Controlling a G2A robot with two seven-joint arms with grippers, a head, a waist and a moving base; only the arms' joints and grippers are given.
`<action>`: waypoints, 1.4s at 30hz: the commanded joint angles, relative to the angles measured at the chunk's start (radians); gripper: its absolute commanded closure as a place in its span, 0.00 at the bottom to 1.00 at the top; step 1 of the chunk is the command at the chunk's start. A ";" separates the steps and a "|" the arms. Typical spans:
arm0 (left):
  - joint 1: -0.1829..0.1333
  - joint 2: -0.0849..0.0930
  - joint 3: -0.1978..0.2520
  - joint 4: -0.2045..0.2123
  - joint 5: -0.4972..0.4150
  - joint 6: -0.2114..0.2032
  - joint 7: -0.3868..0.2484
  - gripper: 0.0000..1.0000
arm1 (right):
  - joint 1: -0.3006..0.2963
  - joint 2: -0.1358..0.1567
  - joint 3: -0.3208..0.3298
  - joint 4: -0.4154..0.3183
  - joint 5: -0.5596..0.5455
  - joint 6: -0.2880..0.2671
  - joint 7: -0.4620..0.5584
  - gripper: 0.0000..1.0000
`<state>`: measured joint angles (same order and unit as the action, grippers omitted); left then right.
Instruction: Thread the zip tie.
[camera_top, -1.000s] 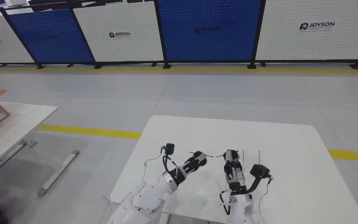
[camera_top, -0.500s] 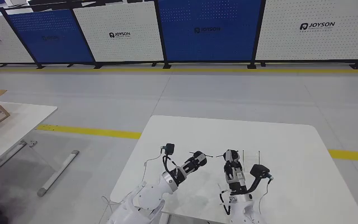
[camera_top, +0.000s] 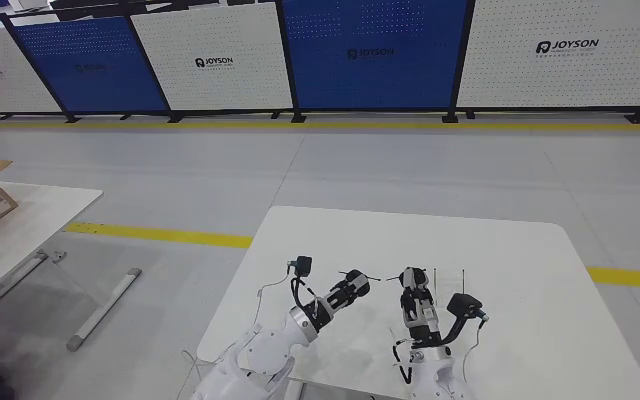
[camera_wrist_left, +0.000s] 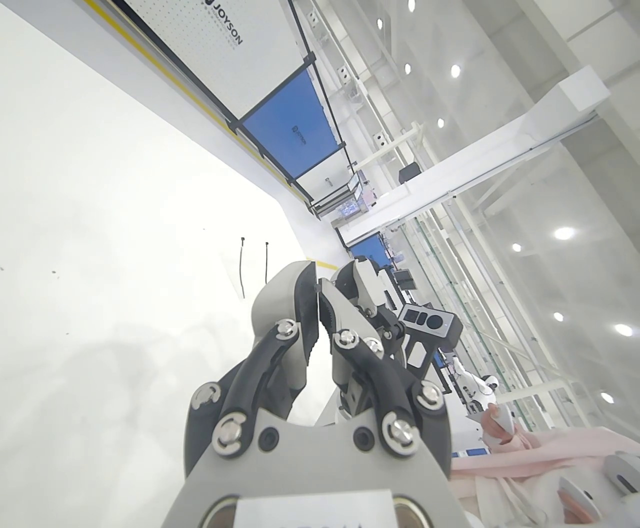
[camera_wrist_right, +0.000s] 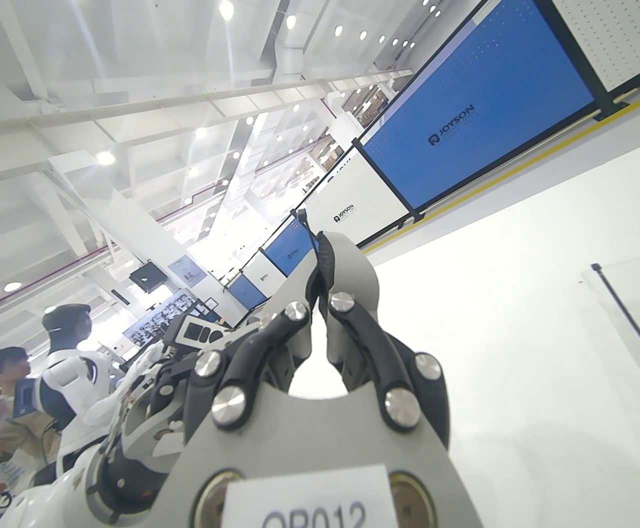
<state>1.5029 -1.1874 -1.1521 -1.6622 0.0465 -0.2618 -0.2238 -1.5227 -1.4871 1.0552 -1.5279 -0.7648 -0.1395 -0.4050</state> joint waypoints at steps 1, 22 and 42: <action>0.000 0.000 0.000 0.000 0.000 0.000 0.000 1.00 | 0.000 0.000 0.000 0.000 0.000 0.000 0.000 1.00; 0.000 0.000 0.000 0.000 0.000 0.000 0.000 1.00 | 0.005 -0.011 -0.032 0.013 -0.065 0.045 -0.076 1.00; 0.000 0.000 0.000 0.000 0.000 0.000 0.000 1.00 | 0.018 -0.017 -0.036 0.030 -0.085 0.068 -0.049 1.00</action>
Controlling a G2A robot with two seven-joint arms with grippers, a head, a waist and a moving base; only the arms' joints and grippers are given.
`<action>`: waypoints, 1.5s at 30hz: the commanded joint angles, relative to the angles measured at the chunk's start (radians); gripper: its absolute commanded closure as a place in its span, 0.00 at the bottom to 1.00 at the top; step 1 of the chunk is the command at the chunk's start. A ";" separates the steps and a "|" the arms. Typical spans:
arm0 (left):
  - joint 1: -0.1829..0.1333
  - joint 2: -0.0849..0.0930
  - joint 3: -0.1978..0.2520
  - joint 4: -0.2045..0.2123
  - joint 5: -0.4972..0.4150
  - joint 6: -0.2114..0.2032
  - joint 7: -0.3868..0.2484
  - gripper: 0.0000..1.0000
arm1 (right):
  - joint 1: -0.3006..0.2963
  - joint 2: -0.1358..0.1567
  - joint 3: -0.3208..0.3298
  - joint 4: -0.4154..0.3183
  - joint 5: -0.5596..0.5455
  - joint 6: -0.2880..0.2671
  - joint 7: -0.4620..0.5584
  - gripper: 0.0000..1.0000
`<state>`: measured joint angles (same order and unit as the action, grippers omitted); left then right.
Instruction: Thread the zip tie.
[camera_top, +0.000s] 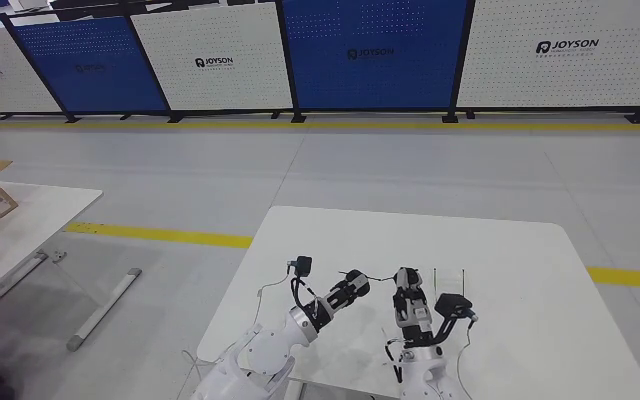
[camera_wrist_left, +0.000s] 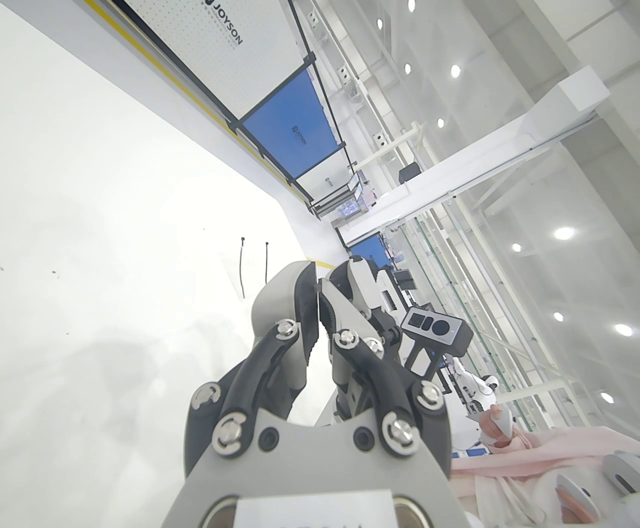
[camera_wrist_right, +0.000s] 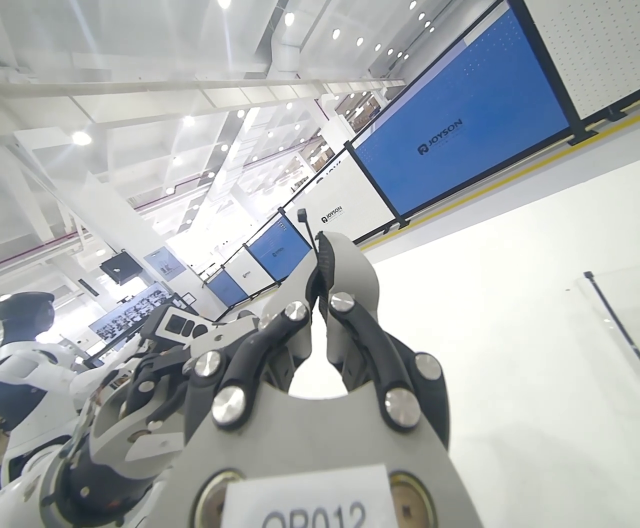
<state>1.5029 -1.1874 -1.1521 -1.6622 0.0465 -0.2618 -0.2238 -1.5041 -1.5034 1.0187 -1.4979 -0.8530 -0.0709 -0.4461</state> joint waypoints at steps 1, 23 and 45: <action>0.000 0.000 0.000 0.000 0.000 0.000 0.000 1.00 | -0.001 -0.001 0.002 -0.001 0.006 -0.003 -0.013 1.00; 0.000 0.000 0.000 0.000 0.000 0.000 0.000 1.00 | 0.006 -0.007 0.000 0.008 0.002 -0.005 -0.003 1.00; 0.000 0.000 0.000 0.000 0.000 0.000 0.000 1.00 | -0.016 -0.011 0.003 -0.006 -0.007 0.004 -0.037 1.00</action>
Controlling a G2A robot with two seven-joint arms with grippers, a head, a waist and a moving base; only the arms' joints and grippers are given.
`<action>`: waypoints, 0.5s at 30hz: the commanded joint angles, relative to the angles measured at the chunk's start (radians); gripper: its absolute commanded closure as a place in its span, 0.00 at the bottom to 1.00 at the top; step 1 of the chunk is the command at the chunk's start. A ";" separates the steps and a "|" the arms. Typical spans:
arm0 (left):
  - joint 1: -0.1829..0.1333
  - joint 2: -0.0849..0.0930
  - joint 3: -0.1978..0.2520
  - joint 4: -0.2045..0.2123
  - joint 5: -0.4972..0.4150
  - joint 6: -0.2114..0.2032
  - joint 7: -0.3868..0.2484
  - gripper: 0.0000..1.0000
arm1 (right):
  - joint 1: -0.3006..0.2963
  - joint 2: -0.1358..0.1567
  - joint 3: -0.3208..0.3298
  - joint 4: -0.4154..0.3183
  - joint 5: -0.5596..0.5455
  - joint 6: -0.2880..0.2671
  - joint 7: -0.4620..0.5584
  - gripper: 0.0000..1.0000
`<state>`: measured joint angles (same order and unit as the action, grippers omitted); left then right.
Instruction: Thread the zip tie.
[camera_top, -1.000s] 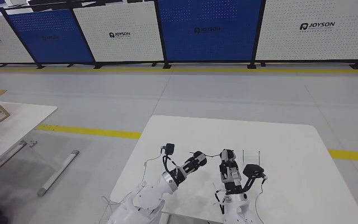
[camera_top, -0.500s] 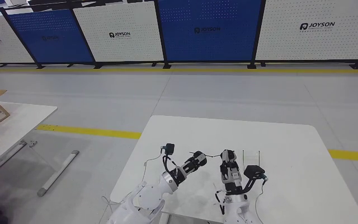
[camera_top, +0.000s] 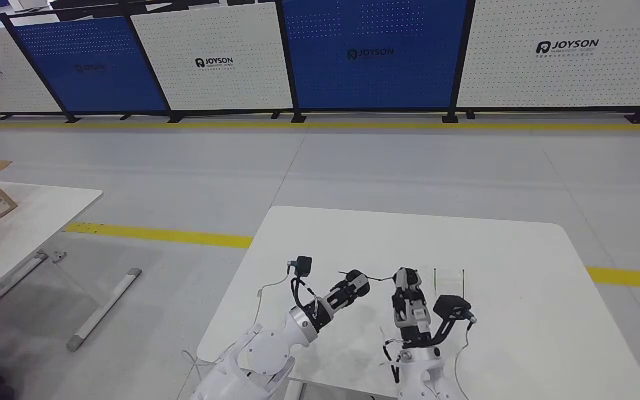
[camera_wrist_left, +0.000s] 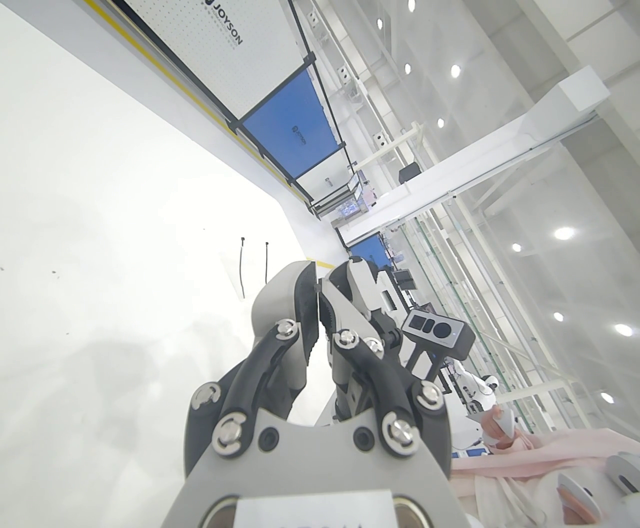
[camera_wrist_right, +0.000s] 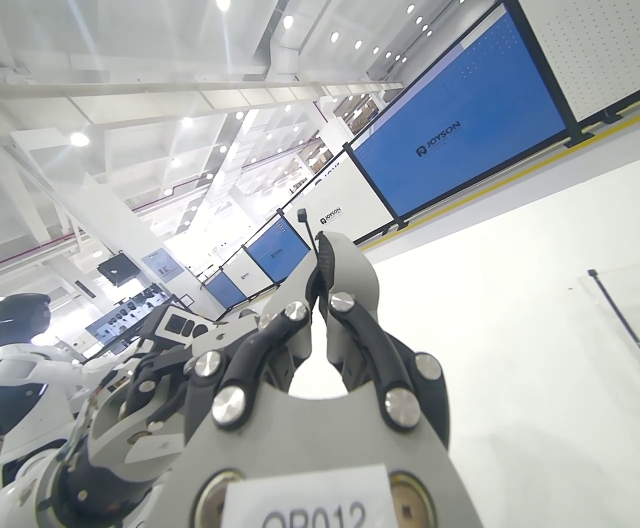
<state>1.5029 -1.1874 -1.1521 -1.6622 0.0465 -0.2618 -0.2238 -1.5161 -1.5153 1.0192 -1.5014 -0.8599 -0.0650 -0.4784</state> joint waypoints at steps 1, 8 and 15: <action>0.000 0.000 0.000 0.000 0.000 0.000 0.000 1.00 | -0.007 0.001 0.005 -0.007 -0.002 -0.003 -0.006 1.00; 0.000 0.000 0.000 0.000 0.000 0.000 0.000 1.00 | -0.017 0.002 0.011 -0.020 -0.014 0.000 0.000 1.00; 0.000 0.000 0.000 0.000 0.000 0.000 0.000 1.00 | -0.004 -0.002 0.000 -0.004 -0.025 0.009 -0.001 1.00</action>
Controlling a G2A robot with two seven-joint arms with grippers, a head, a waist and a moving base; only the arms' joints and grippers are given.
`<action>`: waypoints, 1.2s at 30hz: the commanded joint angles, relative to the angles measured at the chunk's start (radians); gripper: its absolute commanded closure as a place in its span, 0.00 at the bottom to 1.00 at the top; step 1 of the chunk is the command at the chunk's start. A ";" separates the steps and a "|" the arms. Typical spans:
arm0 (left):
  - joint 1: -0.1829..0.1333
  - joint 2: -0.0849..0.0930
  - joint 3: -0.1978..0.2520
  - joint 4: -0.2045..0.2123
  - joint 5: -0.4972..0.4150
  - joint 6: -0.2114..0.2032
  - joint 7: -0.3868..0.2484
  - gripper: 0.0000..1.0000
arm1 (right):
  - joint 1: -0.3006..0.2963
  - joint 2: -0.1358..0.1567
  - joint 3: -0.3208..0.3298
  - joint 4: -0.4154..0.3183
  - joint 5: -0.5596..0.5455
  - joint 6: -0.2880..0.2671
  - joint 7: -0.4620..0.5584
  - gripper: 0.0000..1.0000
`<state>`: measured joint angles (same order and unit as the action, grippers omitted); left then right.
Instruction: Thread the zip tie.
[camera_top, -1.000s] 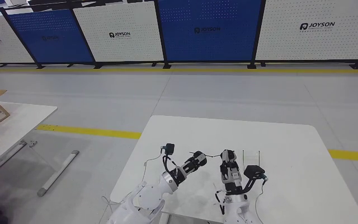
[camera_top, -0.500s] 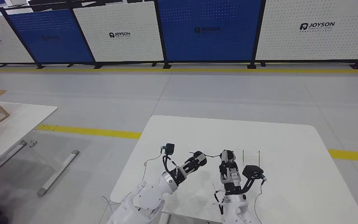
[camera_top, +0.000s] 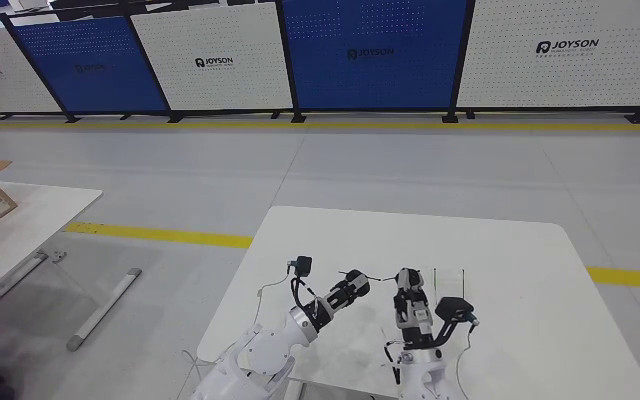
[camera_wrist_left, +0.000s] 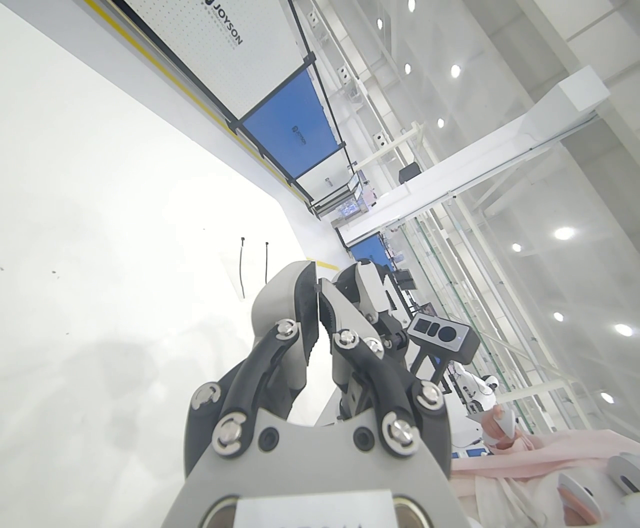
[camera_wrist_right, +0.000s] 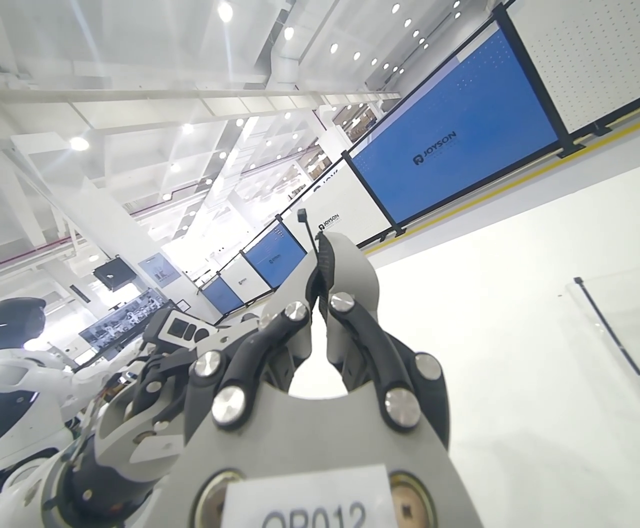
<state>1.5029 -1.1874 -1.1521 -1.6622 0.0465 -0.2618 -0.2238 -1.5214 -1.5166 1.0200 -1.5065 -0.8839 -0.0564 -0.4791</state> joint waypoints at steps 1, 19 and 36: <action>0.000 0.000 0.000 0.000 0.000 0.000 0.000 1.00 | 0.002 -0.001 -0.001 0.003 -0.001 0.001 0.000 1.00; 0.000 0.000 0.000 0.000 0.000 0.000 0.000 1.00 | 0.004 -0.005 0.000 0.006 0.003 -0.007 -0.002 1.00; 0.000 0.000 0.000 0.000 0.000 0.000 0.000 1.00 | 0.016 -0.012 -0.012 0.038 -0.004 0.009 -0.004 1.00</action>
<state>1.5029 -1.1874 -1.1521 -1.6622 0.0465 -0.2618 -0.2238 -1.5062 -1.5281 1.0097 -1.4715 -0.8882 -0.0479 -0.4836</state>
